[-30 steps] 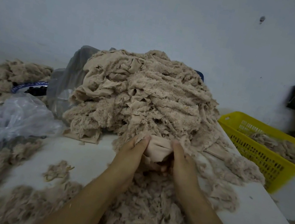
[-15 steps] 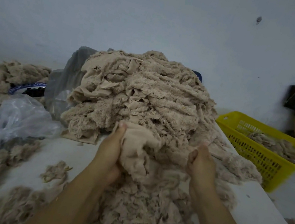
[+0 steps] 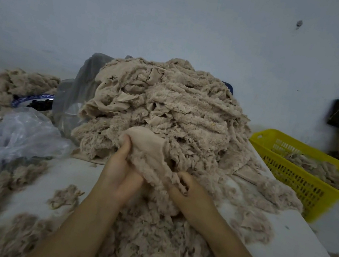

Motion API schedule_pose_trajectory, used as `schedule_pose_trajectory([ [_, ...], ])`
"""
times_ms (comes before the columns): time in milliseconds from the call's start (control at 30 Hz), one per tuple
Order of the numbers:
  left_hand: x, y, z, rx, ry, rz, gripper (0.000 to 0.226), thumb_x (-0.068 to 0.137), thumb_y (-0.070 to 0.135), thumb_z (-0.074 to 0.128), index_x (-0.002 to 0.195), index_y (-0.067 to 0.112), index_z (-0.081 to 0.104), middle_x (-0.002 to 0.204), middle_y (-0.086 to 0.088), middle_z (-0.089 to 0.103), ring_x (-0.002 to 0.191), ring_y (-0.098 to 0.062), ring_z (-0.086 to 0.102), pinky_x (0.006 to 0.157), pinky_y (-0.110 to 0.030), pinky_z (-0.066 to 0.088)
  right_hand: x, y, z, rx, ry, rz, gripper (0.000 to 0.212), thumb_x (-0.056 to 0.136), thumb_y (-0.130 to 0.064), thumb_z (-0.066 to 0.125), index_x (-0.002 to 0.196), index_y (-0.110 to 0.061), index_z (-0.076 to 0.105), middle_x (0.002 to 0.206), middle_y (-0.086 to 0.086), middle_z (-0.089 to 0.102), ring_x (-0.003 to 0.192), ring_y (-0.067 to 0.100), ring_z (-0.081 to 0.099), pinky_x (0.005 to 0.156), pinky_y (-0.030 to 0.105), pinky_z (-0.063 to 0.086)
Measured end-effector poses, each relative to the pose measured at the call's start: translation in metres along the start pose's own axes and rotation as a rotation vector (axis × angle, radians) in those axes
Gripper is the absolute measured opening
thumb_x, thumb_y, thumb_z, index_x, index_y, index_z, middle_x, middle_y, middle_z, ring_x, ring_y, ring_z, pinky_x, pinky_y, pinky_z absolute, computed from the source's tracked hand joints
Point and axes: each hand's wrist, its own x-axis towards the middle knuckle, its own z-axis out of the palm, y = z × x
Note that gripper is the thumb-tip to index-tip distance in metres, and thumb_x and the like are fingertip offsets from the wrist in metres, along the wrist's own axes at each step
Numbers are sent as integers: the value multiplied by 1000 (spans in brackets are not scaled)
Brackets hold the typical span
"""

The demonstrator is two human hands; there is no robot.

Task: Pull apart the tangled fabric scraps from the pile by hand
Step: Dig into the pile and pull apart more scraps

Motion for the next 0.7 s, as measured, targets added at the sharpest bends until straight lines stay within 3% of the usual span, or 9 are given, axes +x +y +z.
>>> schedule_pose_trajectory([
  [100, 3, -1, 0, 98, 70, 63, 37, 108, 32, 38, 123, 8, 61, 111, -16, 72, 93, -24, 73, 70, -41, 62, -1, 0, -4, 104, 91, 26, 24, 98, -27, 53, 80, -20, 39, 68, -7, 38, 51, 4, 32, 47, 15, 26],
  [167, 3, -9, 5, 640, 143, 130, 36, 107, 33, 40, 123, 6, 59, 119, -23, 67, 104, -32, 67, 83, -48, 58, 0, -4, -5, 180, 196, 15, 23, 98, -27, 54, 78, -24, 42, 61, -14, 44, 48, 0, 37, 45, 11, 29],
  [267, -7, -24, 7, 1325, -106, 255, 60, 77, 85, 44, 111, 37, 62, 102, -2, 71, 85, -12, 69, 70, -31, 57, 0, -8, -5, 152, 310, -77, 21, 98, -22, 56, 81, -31, 46, 66, -13, 48, 55, 0, 43, 49, 12, 35],
  [333, -11, -31, 5, 1502, -253, 240, 75, 64, 91, 53, 105, 30, 66, 97, -5, 71, 84, -16, 69, 73, -36, 55, -2, -8, -6, 67, 307, -135, 22, 100, -24, 55, 84, -38, 46, 75, -11, 53, 63, -4, 49, 53, 12, 37],
  [400, -10, -30, 3, 1451, -234, 251, 71, 68, 81, 65, 99, 17, 71, 95, -11, 72, 83, -19, 69, 70, -33, 51, -2, -8, -7, 25, 293, -155, 19, 100, -30, 53, 86, -41, 45, 79, -11, 55, 68, -2, 52, 55, 16, 38],
  [467, -12, -26, 4, 1197, -197, 231, 36, 76, 59, 71, 88, 25, 76, 86, -2, 76, 81, -13, 72, 67, -21, 51, -2, -7, -8, 42, 281, -158, 14, 99, -33, 53, 87, -38, 48, 80, -9, 57, 69, 6, 53, 59, 26, 42],
  [533, -13, -20, 5, 915, -177, 169, 18, 75, 43, 72, 80, 27, 78, 89, -4, 78, 84, -16, 74, 68, -24, 56, -1, -6, -7, 47, 240, -154, 13, 99, -34, 53, 86, -35, 51, 78, -9, 58, 65, 5, 51, 58, 25, 41],
  [633, -10, -12, 2, 590, -137, 103, 17, 74, 33, 70, 77, 19, 80, 95, -14, 77, 85, -24, 75, 67, -31, 60, 1, 1, -7, 13, 180, -101, 14, 100, -29, 51, 87, -33, 52, 73, -3, 56, 57, 4, 44, 51, 20, 32],
  [700, -10, -7, 4, 451, -125, 13, 25, 79, 31, 69, 92, 12, 80, 106, -18, 75, 94, -28, 74, 70, -35, 61, 0, 2, -8, 52, 189, -51, 17, 102, -29, 48, 86, -33, 51, 65, -8, 48, 50, 3, 39, 47, 17, 30],
])
